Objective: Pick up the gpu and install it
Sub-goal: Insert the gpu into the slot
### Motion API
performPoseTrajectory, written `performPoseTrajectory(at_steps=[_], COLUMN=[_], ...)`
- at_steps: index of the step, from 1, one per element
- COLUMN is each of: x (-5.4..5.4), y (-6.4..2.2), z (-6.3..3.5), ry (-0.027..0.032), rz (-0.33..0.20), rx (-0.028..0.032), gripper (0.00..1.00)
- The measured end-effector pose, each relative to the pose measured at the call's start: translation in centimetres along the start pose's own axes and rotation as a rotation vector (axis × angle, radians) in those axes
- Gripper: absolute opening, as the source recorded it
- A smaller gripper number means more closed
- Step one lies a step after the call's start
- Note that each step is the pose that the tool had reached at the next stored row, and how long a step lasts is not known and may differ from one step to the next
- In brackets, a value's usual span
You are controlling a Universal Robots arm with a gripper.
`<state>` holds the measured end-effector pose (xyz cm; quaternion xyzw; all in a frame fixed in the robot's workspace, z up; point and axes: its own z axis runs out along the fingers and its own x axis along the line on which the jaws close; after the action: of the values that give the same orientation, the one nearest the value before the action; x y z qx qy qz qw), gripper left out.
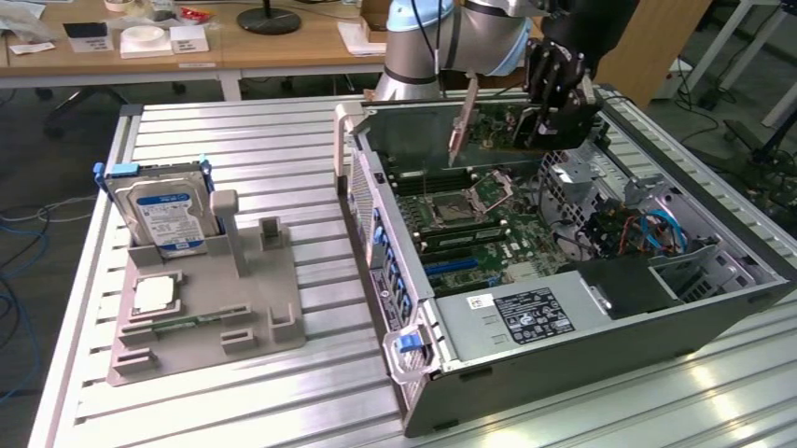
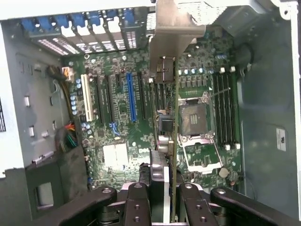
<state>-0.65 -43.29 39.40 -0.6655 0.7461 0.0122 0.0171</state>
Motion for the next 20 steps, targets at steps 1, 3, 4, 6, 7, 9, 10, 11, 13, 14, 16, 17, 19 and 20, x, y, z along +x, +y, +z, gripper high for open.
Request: performPoseTrajectory(at_steps=[1,3,4,6,7,9,10,11,13,14,16,17,19,20], x=[0.00,0.01,0.01,0.02,0.02,0.04,0.05,0.07,0.11,0.11,0.11,0.09,0.10,0.11], y=[0.00,0.01,0.00,0.01,0.01,0.01,0.01,0.01,0.00,0.00,0.00,0.01,0.01,0.02], z=[0.06,0.17,0.22,0.27,0.30,0.36,0.39,0.40,0.40,0.40,0.40,0.41,0.70,0.88], ry=[-0.0007,-0.0022,-0.0025,-0.0028,-0.0030,-0.0035,-0.0036,-0.0039,-0.0038,-0.0039,-0.0038,-0.0039,-0.0038,-0.0037], rz=[-0.001,-0.002,-0.004,-0.022,-0.036,-0.059,-0.066,-0.071,-0.074,-0.074,-0.074,-0.074,-0.074,-0.073], rx=[0.0061,0.0188,0.0219,0.0217,0.0211,0.0201,0.0197,0.0198,0.0210,0.0211,0.0211,0.0211,0.0189,0.0181], gripper=[0.28,0.28,0.28,0.28,0.28,0.28,0.28,0.28,0.28,0.28,0.28,0.28,0.28,0.28])
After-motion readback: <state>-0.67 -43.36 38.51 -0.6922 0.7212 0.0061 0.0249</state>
